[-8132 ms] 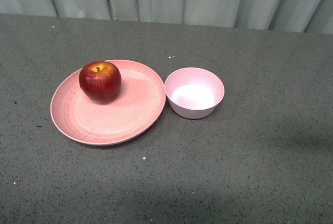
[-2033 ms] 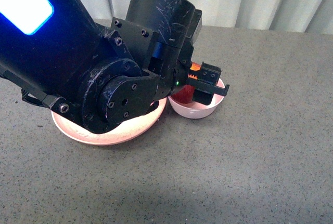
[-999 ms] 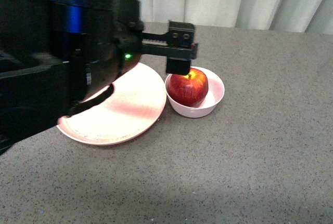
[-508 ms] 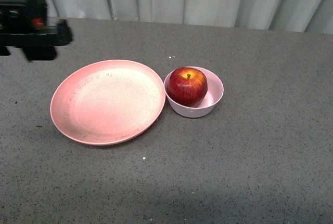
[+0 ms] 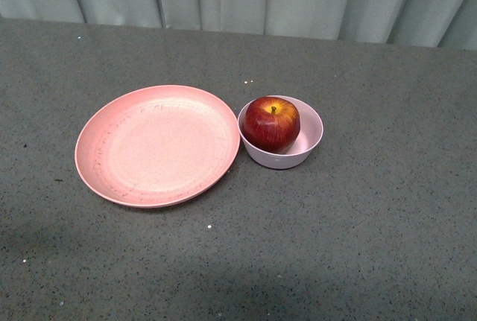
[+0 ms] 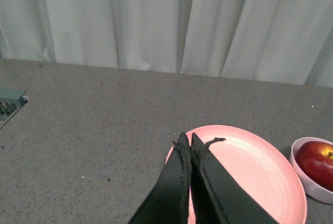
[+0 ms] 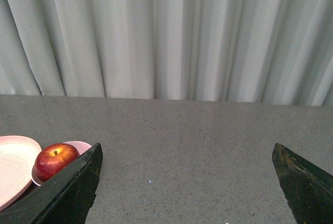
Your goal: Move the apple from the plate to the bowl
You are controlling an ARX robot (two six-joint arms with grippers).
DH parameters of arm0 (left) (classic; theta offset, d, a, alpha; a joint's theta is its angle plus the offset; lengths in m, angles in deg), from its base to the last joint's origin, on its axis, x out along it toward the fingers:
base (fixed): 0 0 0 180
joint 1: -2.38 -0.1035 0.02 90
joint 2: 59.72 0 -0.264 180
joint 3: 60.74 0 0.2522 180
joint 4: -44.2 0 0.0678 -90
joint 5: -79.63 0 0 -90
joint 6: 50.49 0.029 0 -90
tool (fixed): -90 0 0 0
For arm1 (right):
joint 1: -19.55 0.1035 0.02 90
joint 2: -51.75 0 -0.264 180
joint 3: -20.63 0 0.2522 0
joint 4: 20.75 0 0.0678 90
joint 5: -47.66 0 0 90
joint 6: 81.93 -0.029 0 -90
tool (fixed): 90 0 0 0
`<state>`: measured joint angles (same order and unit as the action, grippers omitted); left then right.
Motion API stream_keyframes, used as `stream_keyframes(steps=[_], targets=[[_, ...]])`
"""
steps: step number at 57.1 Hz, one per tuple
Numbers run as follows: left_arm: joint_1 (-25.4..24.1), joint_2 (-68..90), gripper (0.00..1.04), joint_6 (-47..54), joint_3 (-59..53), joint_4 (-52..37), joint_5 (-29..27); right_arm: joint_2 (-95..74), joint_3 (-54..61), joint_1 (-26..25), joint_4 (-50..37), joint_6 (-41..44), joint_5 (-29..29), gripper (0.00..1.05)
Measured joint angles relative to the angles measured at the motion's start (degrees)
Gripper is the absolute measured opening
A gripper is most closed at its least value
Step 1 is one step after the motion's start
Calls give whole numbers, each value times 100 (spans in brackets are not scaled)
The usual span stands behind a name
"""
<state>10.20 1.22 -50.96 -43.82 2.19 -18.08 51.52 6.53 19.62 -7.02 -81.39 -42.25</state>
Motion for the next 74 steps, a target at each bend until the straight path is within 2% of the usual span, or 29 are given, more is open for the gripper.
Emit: stream_keyframes(steps=[12,14,19,45,74], targets=[[-243,-1283,4,2,-142,1003,271,0,0,0,0,0,-4,95],[-487,-1521,4,13,-184,1220,638,0,0,0,0,0,-2,95],[-754,-2022,4,17,-199,1641,723,0,0,0,0,0,-2,95],[-767,-3832,4,22,-203,3307,756,0,0,0,0,0,-2,95],[-767,-4865,4,22,-203,4323,756,0,0,0,0,0,-2,95]])
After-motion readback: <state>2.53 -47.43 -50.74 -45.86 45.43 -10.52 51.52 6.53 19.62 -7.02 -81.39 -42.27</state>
